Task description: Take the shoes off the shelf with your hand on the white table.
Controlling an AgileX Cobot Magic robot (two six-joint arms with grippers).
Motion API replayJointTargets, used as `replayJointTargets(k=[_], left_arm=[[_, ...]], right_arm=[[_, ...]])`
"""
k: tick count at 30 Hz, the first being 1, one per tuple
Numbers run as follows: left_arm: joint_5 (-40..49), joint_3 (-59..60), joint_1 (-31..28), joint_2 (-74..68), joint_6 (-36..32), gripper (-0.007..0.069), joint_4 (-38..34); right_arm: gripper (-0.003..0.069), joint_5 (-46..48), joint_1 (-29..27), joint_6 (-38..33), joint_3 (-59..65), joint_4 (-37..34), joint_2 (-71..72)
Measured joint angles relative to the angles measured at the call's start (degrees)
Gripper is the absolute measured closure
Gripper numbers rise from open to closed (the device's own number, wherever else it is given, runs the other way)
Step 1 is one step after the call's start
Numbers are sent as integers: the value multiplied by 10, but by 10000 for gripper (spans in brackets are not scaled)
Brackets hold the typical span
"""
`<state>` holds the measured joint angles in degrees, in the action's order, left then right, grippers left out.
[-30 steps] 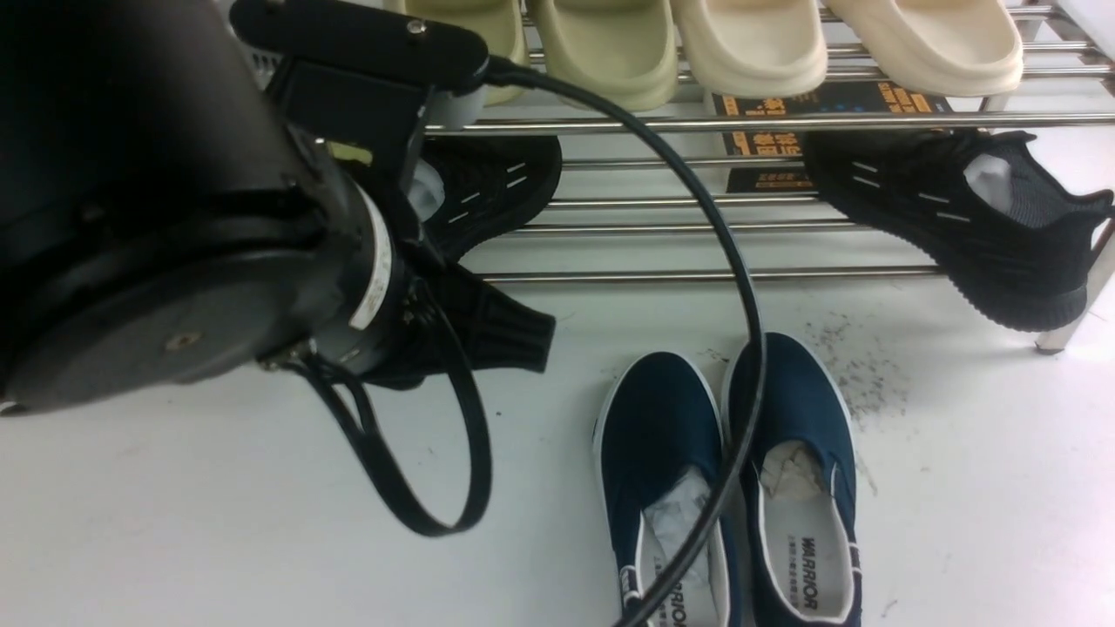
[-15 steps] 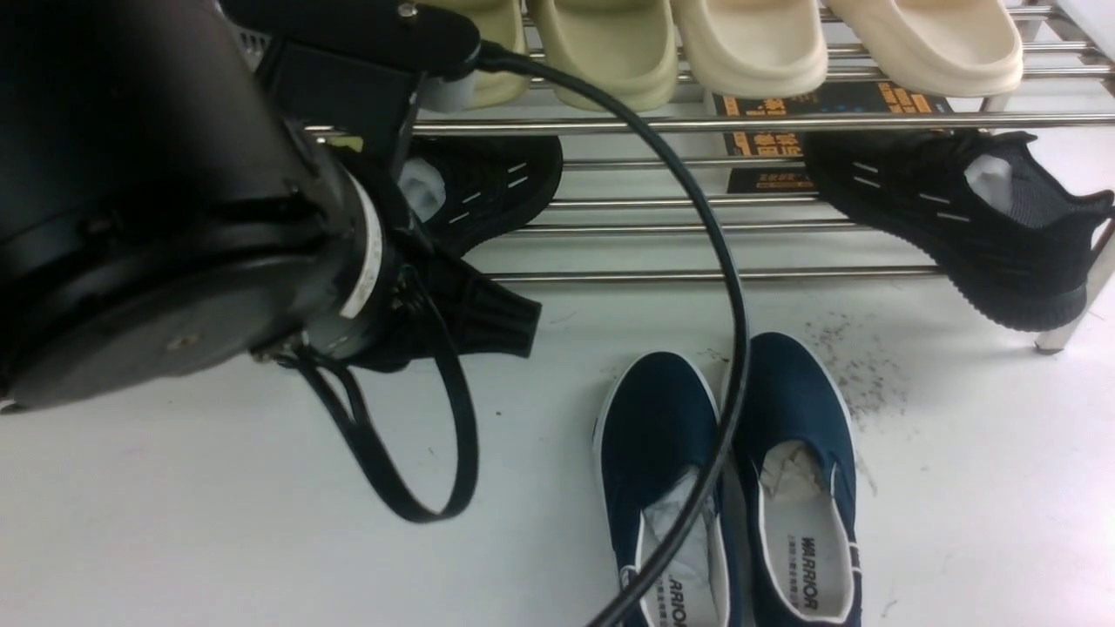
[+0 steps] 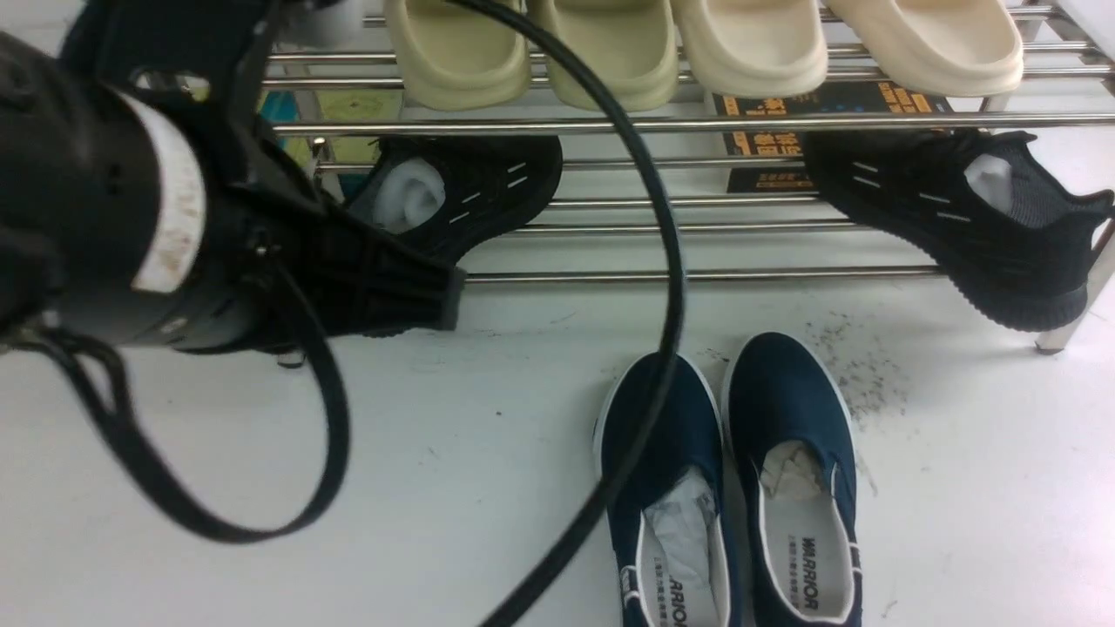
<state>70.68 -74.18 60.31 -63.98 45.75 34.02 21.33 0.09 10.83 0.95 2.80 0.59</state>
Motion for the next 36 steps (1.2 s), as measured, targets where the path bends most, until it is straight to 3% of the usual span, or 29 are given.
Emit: replayJointTargets(k=[6,10,12,17,21,27,36], left_arm=[[0,3,0,83,-43,615,-65],[-10,66,0,147,-36,615,-81],[-48,101,0,166,-25,613,-81],[-308,268,0,181,68,613,-54],[-392,327,0,177,98,608,-32],[-382,374,0,168,108,606,19],[-319,379,-1,167,118,594,13]], right_arm=[[631,0,0,0,0,0,0],[631,0,0,0,0,0,0],[629,0,0,0,0,0,0],[621,1,0,0,0,-1,0],[619,1,0,0,0,-1,0],[617,1,0,0,0,-1,0],[606,1,0,0,0,-1,0]])
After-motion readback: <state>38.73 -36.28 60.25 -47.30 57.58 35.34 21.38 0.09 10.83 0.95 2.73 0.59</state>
